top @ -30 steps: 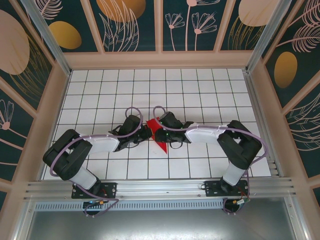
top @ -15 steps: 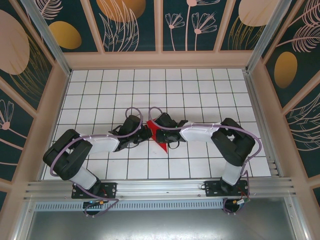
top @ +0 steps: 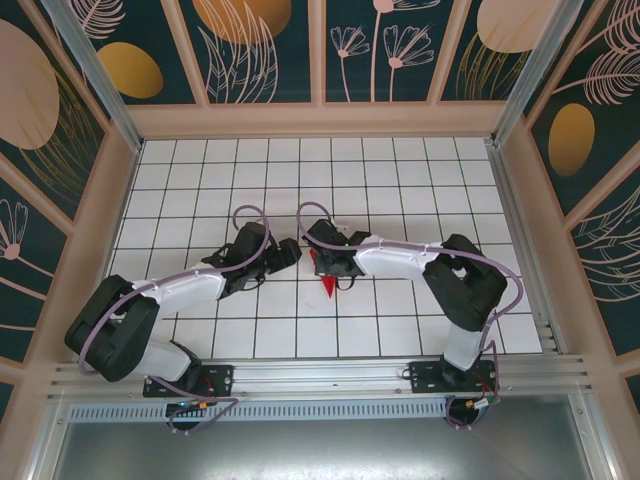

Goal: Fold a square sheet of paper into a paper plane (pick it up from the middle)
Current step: Move a paper plane to the center of the table.

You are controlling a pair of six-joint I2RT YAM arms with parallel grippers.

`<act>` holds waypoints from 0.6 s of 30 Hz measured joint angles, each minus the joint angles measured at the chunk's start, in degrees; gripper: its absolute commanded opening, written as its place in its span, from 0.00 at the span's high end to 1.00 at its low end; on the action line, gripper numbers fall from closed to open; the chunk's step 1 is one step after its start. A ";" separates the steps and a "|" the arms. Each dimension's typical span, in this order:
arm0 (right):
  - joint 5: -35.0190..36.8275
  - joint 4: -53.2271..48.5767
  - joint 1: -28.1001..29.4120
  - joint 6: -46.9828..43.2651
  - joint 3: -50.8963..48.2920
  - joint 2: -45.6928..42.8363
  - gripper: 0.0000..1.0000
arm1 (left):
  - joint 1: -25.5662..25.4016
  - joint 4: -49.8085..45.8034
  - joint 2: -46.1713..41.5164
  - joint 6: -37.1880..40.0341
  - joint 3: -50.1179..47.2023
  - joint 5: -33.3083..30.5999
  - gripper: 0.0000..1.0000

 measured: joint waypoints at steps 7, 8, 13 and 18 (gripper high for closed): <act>2.49 -1.68 -2.25 2.58 2.08 4.46 0.83 | 0.20 -2.71 -0.13 -0.42 0.00 -2.47 0.02; 2.67 -1.66 -2.27 2.75 2.19 4.87 0.83 | 0.20 -2.97 -0.22 -0.42 0.00 -2.69 0.01; 2.95 -1.81 -2.23 3.87 2.58 5.18 0.82 | 0.20 -3.39 -0.61 -0.42 0.00 -3.08 0.01; 3.58 -0.74 -1.97 5.90 1.75 5.16 0.83 | 0.20 -3.72 -0.66 -0.42 0.00 -3.69 0.01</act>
